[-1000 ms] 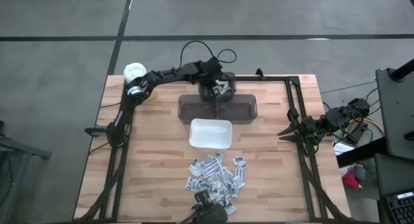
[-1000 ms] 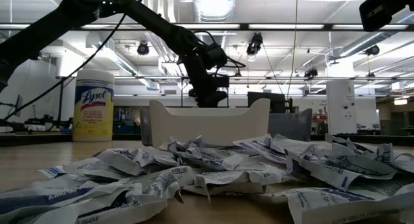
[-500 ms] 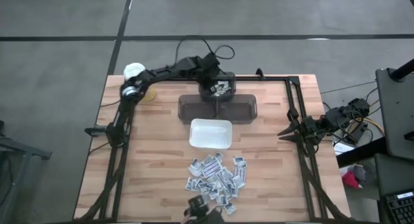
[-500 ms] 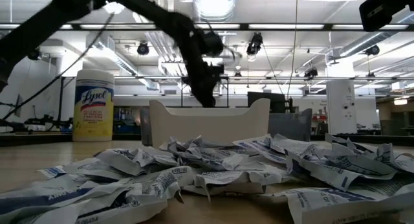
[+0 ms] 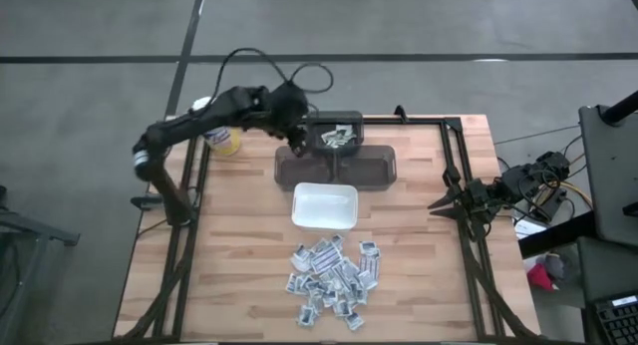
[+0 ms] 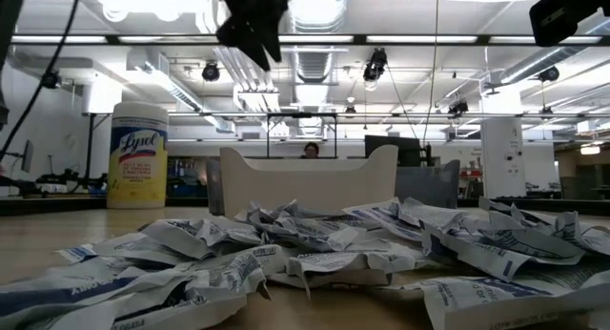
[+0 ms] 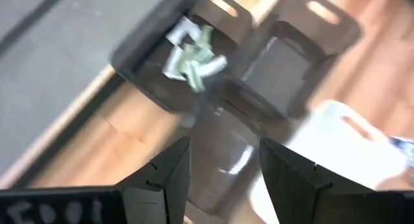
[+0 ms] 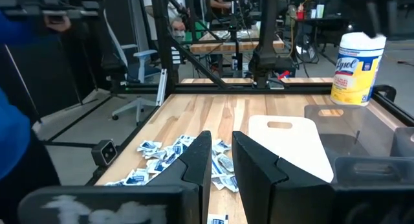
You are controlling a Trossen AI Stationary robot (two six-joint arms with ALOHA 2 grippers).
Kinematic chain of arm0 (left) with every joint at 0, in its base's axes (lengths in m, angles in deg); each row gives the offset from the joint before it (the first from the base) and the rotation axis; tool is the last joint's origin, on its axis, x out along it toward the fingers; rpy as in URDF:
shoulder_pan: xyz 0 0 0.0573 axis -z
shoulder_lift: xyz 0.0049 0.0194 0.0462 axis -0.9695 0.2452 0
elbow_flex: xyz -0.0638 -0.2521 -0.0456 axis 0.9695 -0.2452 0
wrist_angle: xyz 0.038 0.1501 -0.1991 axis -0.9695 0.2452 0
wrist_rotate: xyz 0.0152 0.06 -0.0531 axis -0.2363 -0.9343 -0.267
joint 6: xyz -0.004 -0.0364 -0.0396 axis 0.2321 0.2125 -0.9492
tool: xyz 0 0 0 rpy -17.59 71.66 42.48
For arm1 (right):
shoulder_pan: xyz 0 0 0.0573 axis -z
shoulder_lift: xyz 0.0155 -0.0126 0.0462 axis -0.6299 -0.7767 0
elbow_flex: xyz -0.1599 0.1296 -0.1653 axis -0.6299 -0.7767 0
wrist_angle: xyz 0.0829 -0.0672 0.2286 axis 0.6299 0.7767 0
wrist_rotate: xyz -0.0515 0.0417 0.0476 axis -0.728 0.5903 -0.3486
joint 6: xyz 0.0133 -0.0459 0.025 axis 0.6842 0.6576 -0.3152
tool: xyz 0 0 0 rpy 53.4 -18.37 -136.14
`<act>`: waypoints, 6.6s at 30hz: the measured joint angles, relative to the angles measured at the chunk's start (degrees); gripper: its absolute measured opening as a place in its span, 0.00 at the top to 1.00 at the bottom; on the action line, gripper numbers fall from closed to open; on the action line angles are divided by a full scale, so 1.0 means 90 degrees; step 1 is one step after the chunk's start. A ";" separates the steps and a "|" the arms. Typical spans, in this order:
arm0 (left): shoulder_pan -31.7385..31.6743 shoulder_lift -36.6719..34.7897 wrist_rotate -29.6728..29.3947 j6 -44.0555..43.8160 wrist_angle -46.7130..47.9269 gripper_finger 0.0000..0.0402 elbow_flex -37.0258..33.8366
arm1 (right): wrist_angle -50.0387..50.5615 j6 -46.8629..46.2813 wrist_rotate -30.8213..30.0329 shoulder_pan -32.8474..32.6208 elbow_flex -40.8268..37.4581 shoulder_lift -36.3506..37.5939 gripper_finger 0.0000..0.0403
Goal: Pick & Place First Aid Supplies
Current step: Put the alcohol pad into the left black bin
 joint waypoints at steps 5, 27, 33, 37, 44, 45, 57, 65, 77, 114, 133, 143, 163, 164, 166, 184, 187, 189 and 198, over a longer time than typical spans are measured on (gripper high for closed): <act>0.0869 -0.0626 0.0000 -0.1312 -0.0009 0.56 -0.0605 | 0.0000 -0.0019 0.0001 0.0001 -0.0001 0.0000 0.85; 0.4669 -0.0947 -0.0056 -0.7358 -0.2834 0.56 -0.4197 | -0.0005 -0.0017 0.0002 0.0002 0.0000 -0.0010 0.85; 0.4881 -0.0947 -0.0154 -0.7787 -0.4394 0.56 -0.5127 | -0.0005 -0.0017 0.0002 0.0002 -0.0002 -0.0007 0.85; 0.4852 -0.0947 -0.0328 -0.7822 -0.4864 0.56 -0.5491 | -0.0005 -0.0017 0.0002 0.0002 0.0000 -0.0008 0.85; 0.4804 -0.0933 -0.0675 -0.7491 -0.4951 0.56 -0.5680 | -0.0005 -0.0017 0.0000 0.0002 0.0000 -0.0007 0.85; 0.4806 -0.0933 -0.0708 -0.7452 -0.4958 0.56 -0.5678 | -0.0006 -0.0017 0.0002 0.0002 -0.0001 -0.0007 0.85; 0.4813 0.0223 -0.0841 -0.7157 -0.3827 0.58 -0.4154 | -0.0010 -0.0017 0.0000 0.0000 -0.0002 -0.0007 0.85; 0.4804 0.1431 -0.0781 -0.6856 -0.1734 0.59 -0.2498 | -0.0007 -0.0095 -0.0002 0.0000 0.0000 -0.0007 0.85; 0.4691 0.1934 -0.0824 -0.6908 -0.1392 0.59 -0.2423 | -0.0007 -0.0117 -0.0002 0.0002 0.0000 -0.0007 0.85; 0.4484 0.1948 -0.0714 -0.7264 -0.2001 0.59 -0.2886 | -0.0006 -0.0116 0.0000 0.0001 -0.0001 -0.0002 0.85; 0.4578 0.1948 -0.0221 -0.7260 -0.2055 0.59 -0.2873 | -0.0007 -0.0116 0.0000 0.0002 -0.0002 -0.0002 0.85; 0.4597 0.1948 -0.0352 -0.7340 -0.2208 0.59 -0.2871 | -0.0005 -0.0114 -0.0002 0.0000 -0.0002 -0.0005 0.85; 0.5139 0.1945 -0.0346 -0.6892 -0.2823 0.59 -0.2817 | -0.0005 -0.0216 0.0000 0.0002 0.0000 -0.0007 0.85; 0.5144 0.1945 -0.0346 -0.6911 -0.2782 0.59 -0.2817 | -0.0005 -0.0218 0.0000 0.0000 0.0000 -0.0007 0.85; 0.5144 0.1943 -0.0347 -0.6988 -0.2608 0.59 -0.2817 | -0.0005 -0.0222 0.0000 0.0002 -0.0001 -0.0007 0.85; 0.4686 0.1904 -0.1047 -0.7155 -0.1605 0.59 -0.2669 | -0.0007 -0.0214 0.0000 0.0002 0.0000 -0.0007 0.85; 0.4576 0.1904 -0.0965 -0.7208 -0.1604 0.59 -0.2717 | -0.0007 -0.0233 0.0000 0.0002 -0.0002 -0.0007 0.85; 0.4565 0.1906 -0.0848 -0.7331 -0.1598 0.59 -0.2769 | -0.0006 -0.0234 0.0000 0.0002 -0.0001 -0.0007 0.85; 0.4604 0.1916 -0.0631 -0.7582 -0.1687 0.59 -0.2920 | -0.0007 -0.0214 0.0000 0.0001 0.0000 -0.0007 0.85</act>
